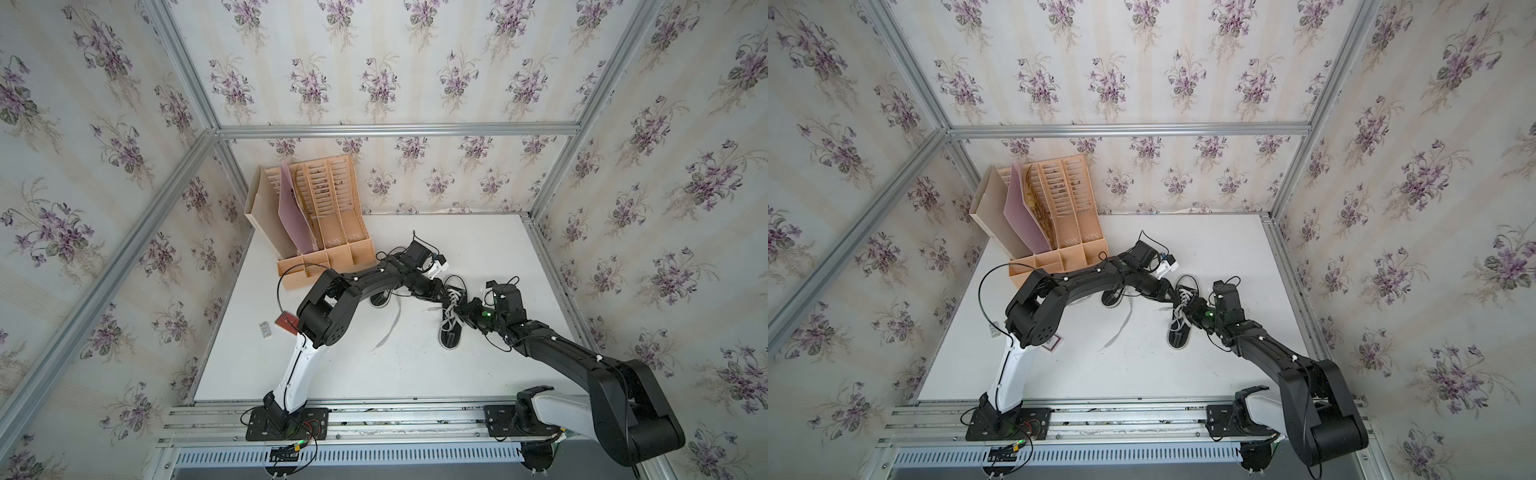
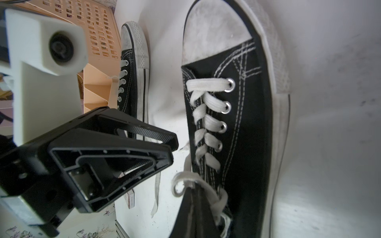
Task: Tie the shoes
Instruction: Cross the shoelace with the shoelace.
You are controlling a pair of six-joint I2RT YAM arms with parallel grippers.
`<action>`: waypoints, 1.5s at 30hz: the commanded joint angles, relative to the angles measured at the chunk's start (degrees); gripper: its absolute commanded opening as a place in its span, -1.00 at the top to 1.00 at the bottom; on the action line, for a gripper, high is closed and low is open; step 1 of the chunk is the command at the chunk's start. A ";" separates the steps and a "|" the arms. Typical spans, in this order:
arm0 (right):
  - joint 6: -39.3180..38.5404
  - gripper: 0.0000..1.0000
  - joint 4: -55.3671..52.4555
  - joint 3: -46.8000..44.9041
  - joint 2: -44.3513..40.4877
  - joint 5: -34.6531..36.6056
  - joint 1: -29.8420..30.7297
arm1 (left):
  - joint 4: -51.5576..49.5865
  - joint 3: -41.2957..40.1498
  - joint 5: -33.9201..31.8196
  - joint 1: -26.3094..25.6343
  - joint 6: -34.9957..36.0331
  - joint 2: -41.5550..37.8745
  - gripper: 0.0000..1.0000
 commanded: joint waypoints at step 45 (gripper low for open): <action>1.24 1.00 3.87 0.71 2.32 0.03 -0.09 | -1.20 0.62 6.31 -1.63 2.09 0.16 0.68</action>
